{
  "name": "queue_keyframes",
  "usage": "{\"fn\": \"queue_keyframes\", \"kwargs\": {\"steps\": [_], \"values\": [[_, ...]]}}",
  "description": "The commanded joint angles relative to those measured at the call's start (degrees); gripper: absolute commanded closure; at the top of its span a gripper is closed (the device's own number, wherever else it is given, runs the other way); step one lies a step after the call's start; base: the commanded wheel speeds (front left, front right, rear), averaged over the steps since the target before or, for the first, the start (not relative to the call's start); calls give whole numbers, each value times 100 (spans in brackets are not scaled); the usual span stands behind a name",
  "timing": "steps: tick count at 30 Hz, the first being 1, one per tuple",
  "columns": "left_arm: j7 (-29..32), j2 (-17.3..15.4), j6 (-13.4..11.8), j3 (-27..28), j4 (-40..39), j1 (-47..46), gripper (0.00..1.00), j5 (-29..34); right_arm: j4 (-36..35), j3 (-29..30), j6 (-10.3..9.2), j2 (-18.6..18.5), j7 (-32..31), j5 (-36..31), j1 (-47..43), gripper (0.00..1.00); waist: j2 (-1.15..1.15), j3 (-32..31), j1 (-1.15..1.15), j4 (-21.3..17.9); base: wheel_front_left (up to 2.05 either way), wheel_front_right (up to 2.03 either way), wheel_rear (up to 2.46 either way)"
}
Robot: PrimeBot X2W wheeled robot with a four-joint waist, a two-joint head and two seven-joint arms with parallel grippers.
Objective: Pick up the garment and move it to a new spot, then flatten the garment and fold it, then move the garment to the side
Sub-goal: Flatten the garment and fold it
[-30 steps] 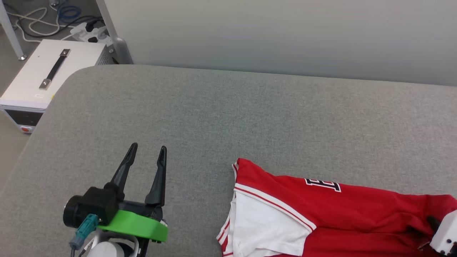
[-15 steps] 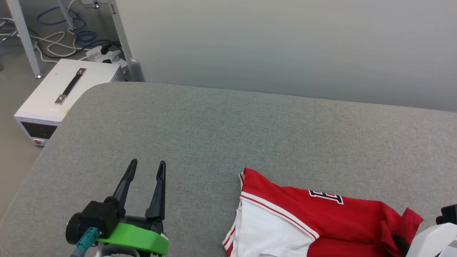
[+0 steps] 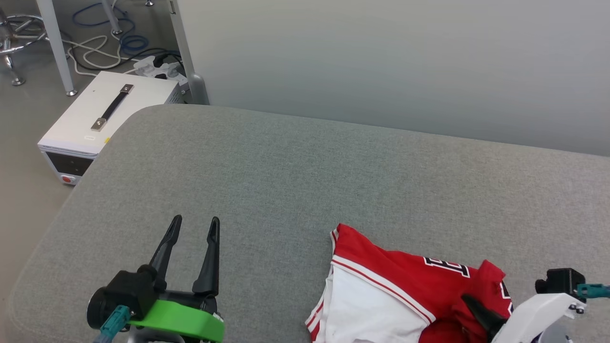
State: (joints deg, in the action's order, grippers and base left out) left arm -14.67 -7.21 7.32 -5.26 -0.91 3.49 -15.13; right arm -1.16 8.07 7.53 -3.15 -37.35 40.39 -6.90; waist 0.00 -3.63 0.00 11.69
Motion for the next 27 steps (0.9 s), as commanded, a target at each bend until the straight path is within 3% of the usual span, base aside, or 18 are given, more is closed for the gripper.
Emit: {"fn": "queue_keyframes", "kwargs": {"steps": [1,17,26,27], "values": [[-33,-25,16,-2,-21,40,0,-15,93,-172,-4,25,171,178,144,100,0,9,0,12,0,0,0],[-33,-77,16,-120,50,-128,0,-23,1533,-1725,-4,26,1461,1025,1157,100,0,243,0,153,0,0,0],[-33,-47,16,-150,97,-193,0,-26,2250,-2036,-4,27,1732,963,1492,100,0,313,0,316,0,0,0],[-33,-42,16,-153,101,-194,0,-25,2325,-2061,-4,27,1743,945,1526,73,0,312,0,330,0,0,0]]}}
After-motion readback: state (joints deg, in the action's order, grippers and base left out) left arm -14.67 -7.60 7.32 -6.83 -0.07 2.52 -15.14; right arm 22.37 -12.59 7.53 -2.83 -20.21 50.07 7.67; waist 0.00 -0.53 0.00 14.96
